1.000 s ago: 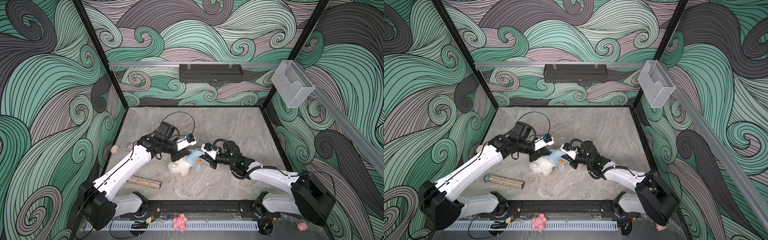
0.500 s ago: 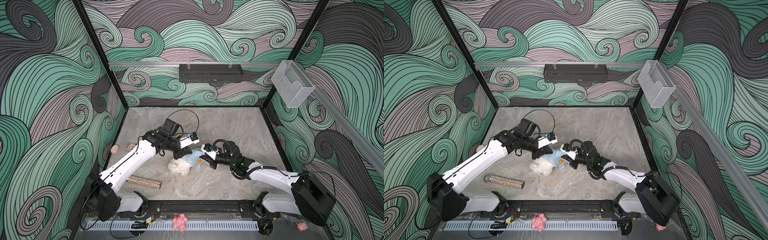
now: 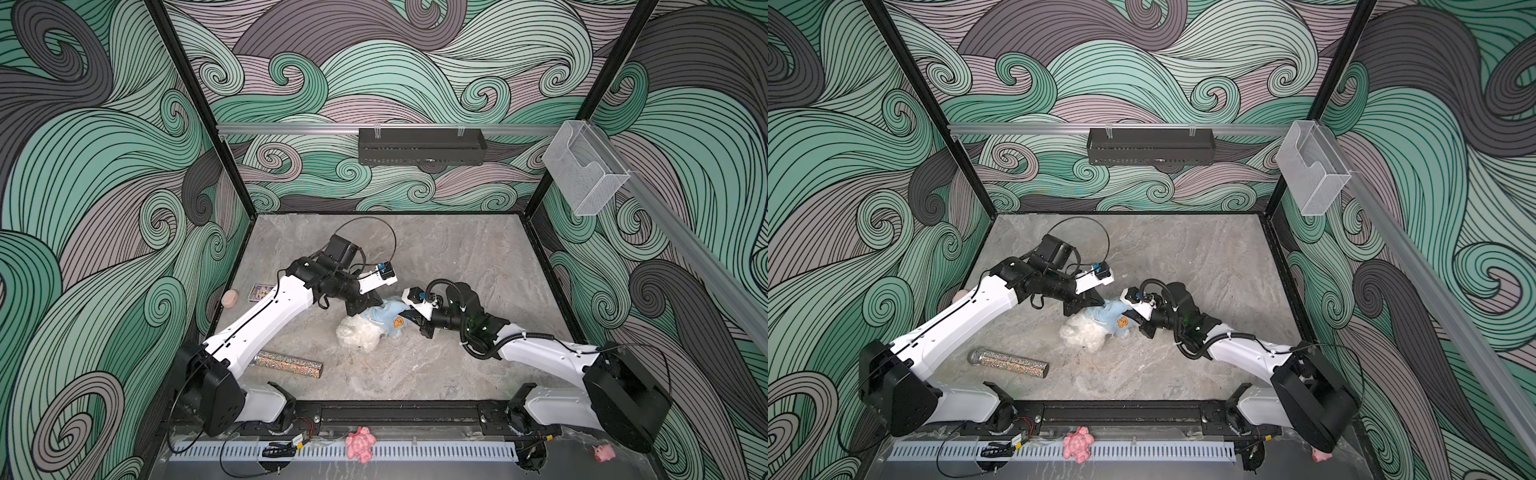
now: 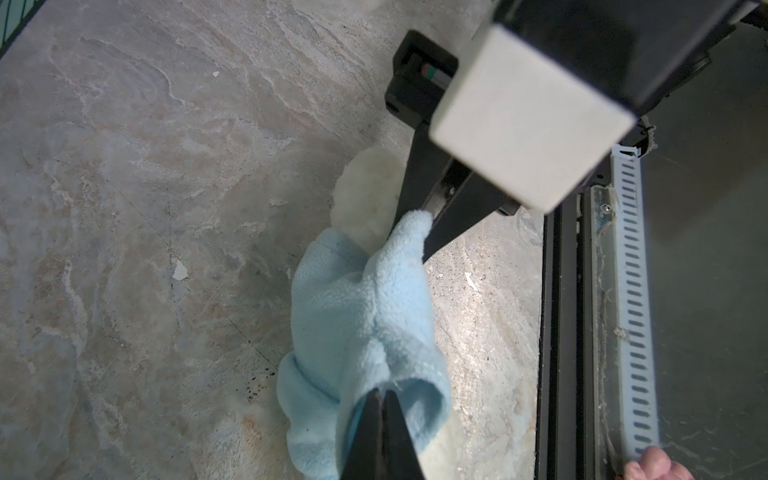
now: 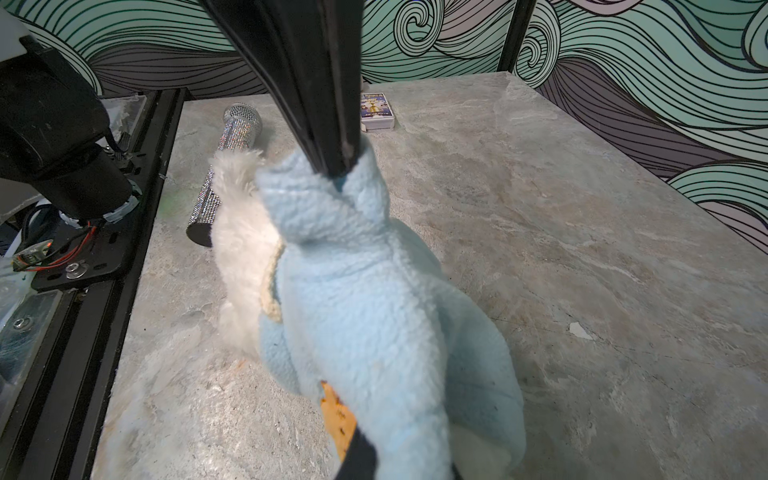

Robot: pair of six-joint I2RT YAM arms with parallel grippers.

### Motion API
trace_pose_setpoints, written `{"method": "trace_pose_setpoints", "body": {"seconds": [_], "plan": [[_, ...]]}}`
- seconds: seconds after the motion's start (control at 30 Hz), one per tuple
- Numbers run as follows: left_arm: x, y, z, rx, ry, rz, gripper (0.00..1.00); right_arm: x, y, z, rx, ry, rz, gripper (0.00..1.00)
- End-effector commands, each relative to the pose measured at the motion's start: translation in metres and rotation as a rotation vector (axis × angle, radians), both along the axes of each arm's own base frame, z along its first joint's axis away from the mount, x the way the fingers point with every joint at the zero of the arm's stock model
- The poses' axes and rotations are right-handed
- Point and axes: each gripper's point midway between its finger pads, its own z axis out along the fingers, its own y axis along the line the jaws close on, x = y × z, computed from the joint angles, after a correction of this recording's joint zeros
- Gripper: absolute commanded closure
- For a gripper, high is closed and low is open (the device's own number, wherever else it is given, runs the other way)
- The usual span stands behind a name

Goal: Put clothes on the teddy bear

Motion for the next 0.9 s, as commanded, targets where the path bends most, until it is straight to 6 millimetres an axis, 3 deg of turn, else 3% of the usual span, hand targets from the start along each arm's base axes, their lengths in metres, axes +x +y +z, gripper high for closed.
{"method": "trace_pose_setpoints", "body": {"seconds": [0.0,0.17,0.3,0.87], "plan": [[-0.003,-0.001,-0.009,0.025,0.024,-0.037,1.00,-0.002,0.003,0.017,0.034,-0.063,0.024,0.94],[-0.012,-0.005,-0.021,0.047,0.071,-0.097,0.97,-0.002,0.003,0.018,0.041,-0.063,0.021,0.94],[-0.020,-0.011,-0.016,0.002,0.087,-0.131,0.92,-0.001,0.004,0.020,0.049,-0.063,0.020,0.94],[-0.020,-0.028,-0.025,-0.041,0.134,-0.145,0.71,-0.001,0.013,0.032,0.109,-0.039,0.040,0.93]]}}
